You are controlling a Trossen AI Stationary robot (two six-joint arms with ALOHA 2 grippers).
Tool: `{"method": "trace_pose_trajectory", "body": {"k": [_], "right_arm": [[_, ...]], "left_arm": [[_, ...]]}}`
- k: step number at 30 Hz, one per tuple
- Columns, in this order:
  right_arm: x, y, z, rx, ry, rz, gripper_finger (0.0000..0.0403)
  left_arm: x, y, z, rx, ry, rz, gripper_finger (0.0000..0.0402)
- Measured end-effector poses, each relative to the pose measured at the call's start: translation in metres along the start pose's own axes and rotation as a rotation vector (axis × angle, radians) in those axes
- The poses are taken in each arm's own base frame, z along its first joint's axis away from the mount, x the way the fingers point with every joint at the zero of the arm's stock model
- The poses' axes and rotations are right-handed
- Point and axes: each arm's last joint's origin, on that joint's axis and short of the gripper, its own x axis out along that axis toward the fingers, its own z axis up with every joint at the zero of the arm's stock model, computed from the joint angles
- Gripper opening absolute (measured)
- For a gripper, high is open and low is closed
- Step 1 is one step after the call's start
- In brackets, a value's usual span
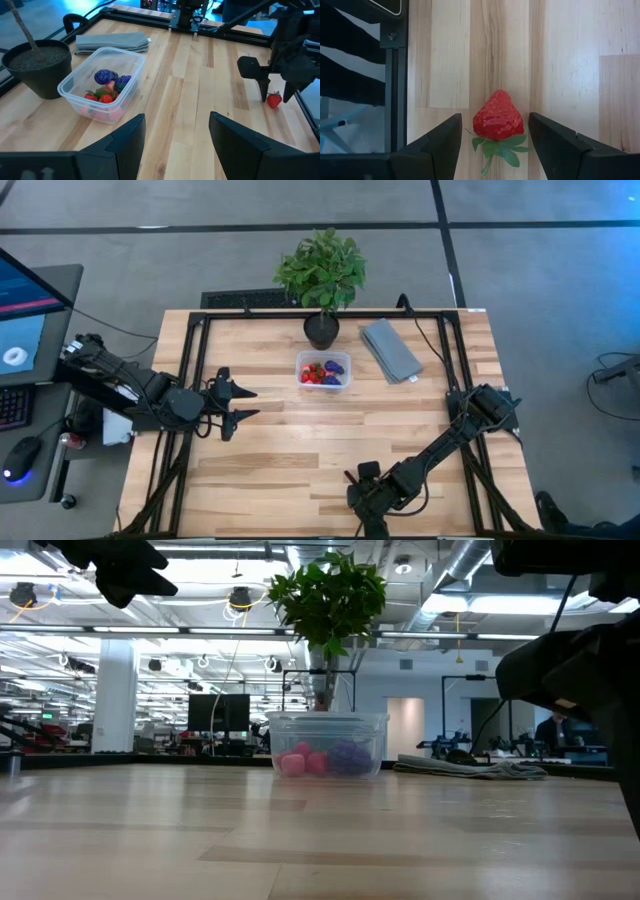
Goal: Pick and placing Produce into tupperware
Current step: Put the red strawberry into the transparent bin
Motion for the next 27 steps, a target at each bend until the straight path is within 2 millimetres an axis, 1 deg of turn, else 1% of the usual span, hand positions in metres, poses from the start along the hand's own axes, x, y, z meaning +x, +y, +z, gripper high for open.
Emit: {"method": "trace_pose_trajectory", "body": {"k": [8, 17, 20, 23, 27], "right_arm": [[-0.0001, 0.0, 0.0, 0.012, 0.0, 0.0, 0.0249], [-0.0003, 0.0001, 0.0001, 0.012, 0.0, 0.001, 0.0184], [-0.0004, 0.0001, 0.0001, 0.012, -0.001, 0.001, 0.017], [-0.0004, 0.0001, 0.0001, 0.012, -0.001, 0.001, 0.0167], [-0.0004, 0.0001, 0.0001, 0.013, -0.001, 0.001, 0.0177]], "left_arm": [[0.0, 0.0, -0.0001, 0.001, 0.001, 0.001, 0.021], [0.0, 0.0001, -0.0001, 0.001, 0.001, 0.001, 0.021], [0.0, 0.0001, -0.0001, 0.001, 0.001, 0.001, 0.021], [0.0, 0.0001, -0.0002, 0.002, 0.002, 0.001, 0.021], [0.0, 0.0003, -0.0008, 0.005, 0.007, 0.003, 0.021]]}}
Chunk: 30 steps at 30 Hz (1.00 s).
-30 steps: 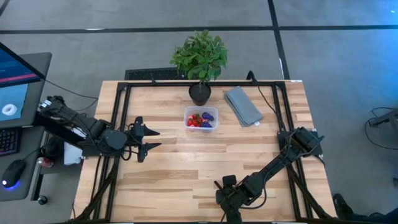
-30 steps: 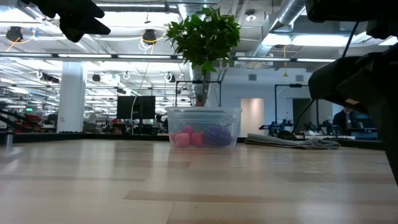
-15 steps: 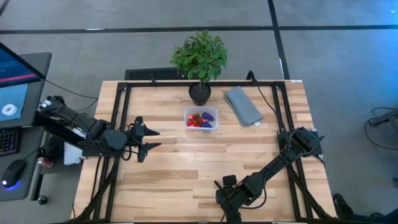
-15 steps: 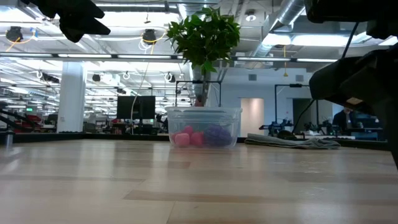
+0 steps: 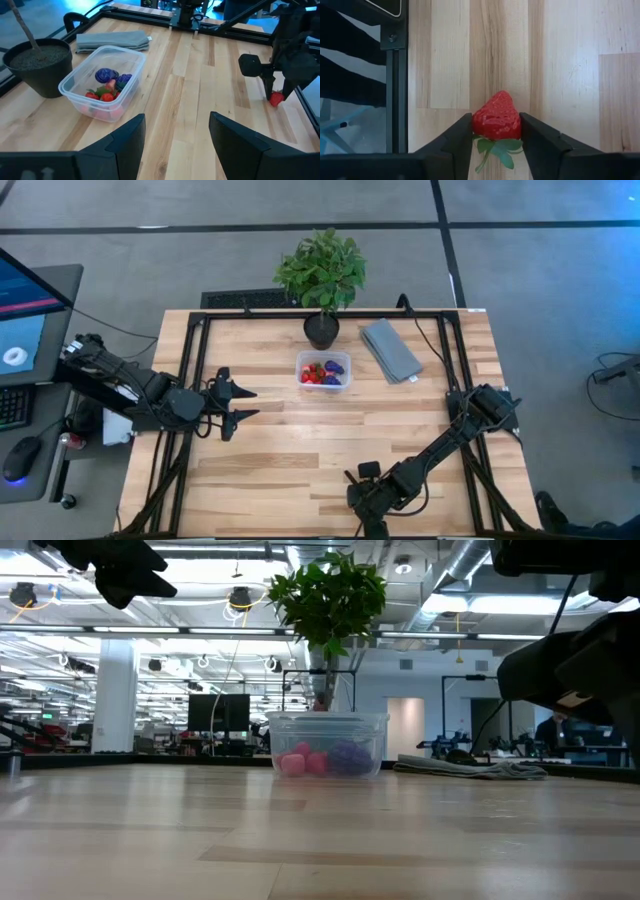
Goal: Pick and placing Produce into tupperware
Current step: Put the red strawberry into the transparent bin
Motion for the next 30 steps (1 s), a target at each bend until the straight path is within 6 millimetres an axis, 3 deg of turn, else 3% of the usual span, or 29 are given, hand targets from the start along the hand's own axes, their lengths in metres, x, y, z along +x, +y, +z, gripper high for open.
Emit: {"method": "trace_pose_trajectory", "body": {"k": [30], "right_arm": [[0.0, -0.0014, 0.0011, 0.028, -0.001, -0.002, 0.0171]], "left_arm": [[0.0, -0.0002, 0.0004, -0.005, -0.003, -0.001, 0.021]]}}
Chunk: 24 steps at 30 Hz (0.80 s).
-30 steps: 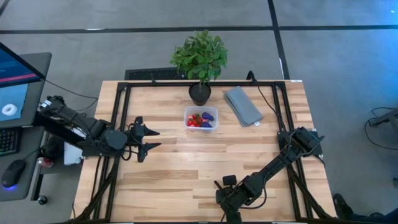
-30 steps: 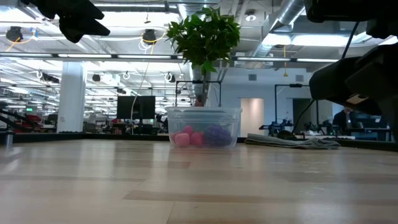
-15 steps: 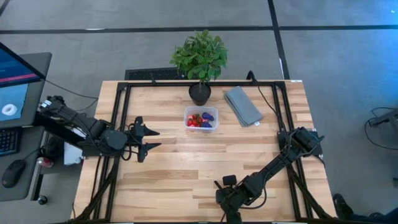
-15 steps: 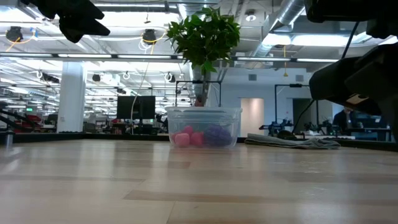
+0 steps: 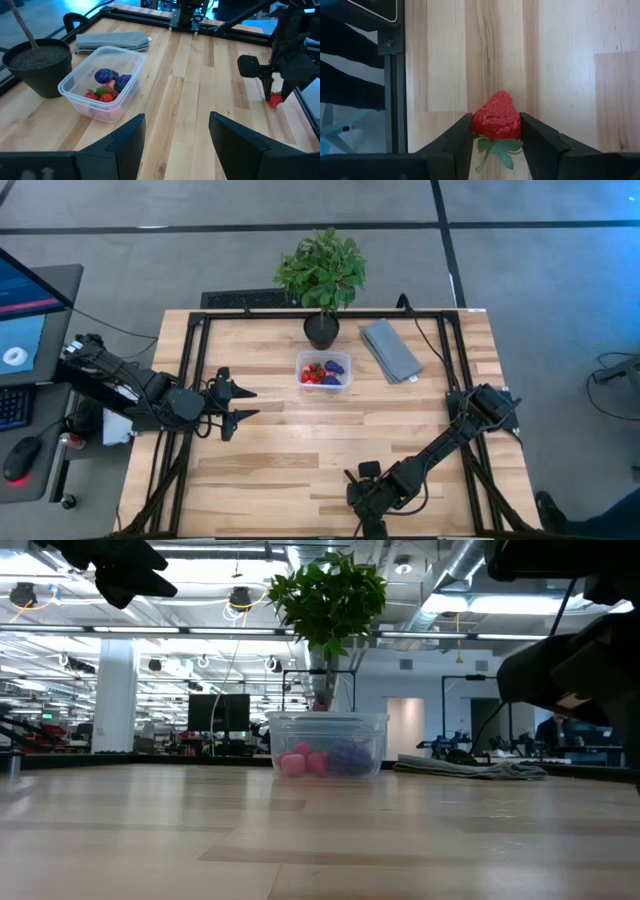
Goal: Pick and placing Produce into tupperware
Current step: Put the red strawberry into the transparent bin
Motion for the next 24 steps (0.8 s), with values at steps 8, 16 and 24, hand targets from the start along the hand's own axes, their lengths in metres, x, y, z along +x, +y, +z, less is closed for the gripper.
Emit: {"method": "trace_pose_trajectory", "body": {"k": [8, 16, 24], "right_arm": [[0.0, 0.0, 0.0, 0.01, 0.0, 0.0, 0.0168], [0.0, 0.0, 0.0, 0.019, 0.0, 0.0, 0.0173], [0.0, 0.0, 0.0, 0.027, 0.0, 0.0, 0.0169]], "left_arm": [[0.0, 0.0, 0.0, -0.001, 0.0, 0.0, 0.021], [0.0, 0.0, -0.0001, 0.0, 0.001, 0.0, 0.021], [0.0, 0.0, -0.0001, 0.001, 0.001, 0.0, 0.021]]}}
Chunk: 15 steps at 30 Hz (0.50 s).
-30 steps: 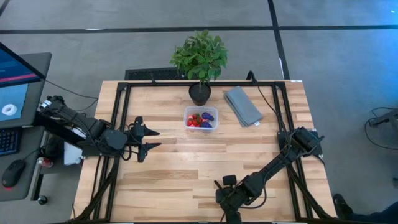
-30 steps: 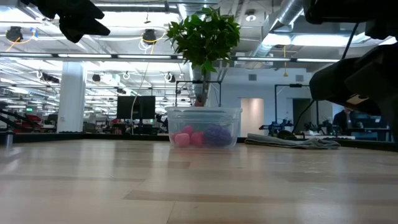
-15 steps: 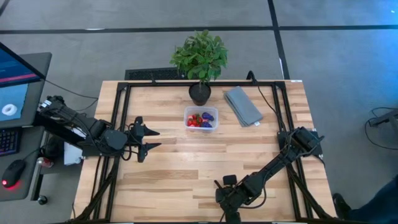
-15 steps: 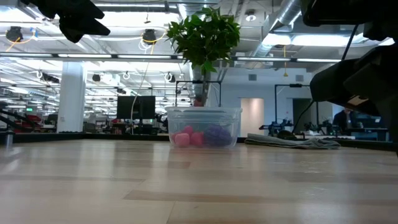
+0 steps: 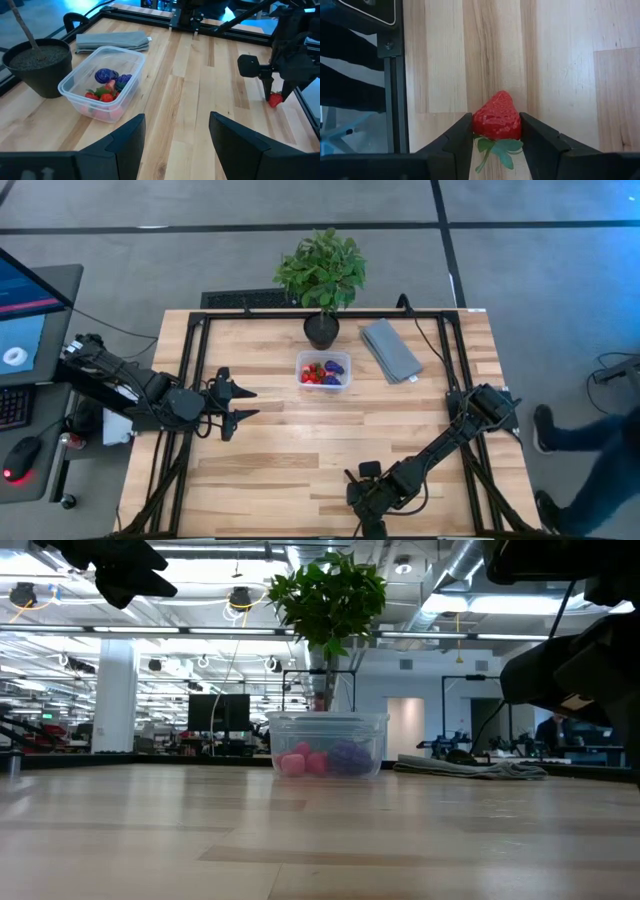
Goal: Pick and placing Produce into tupperware
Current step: Put the red strawberry into the transparent bin
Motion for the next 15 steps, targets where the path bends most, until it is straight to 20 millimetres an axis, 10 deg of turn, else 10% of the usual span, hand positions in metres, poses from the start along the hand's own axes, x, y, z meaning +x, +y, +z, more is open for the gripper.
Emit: {"method": "trace_pose_trajectory", "body": {"k": [15], "right_arm": [[0.0, 0.0, 0.0, 0.001, 0.0, 0.0, 0.017]], "left_arm": [[0.0, 0.0, 0.0, 0.001, 0.0, 0.0, 0.021]]}}
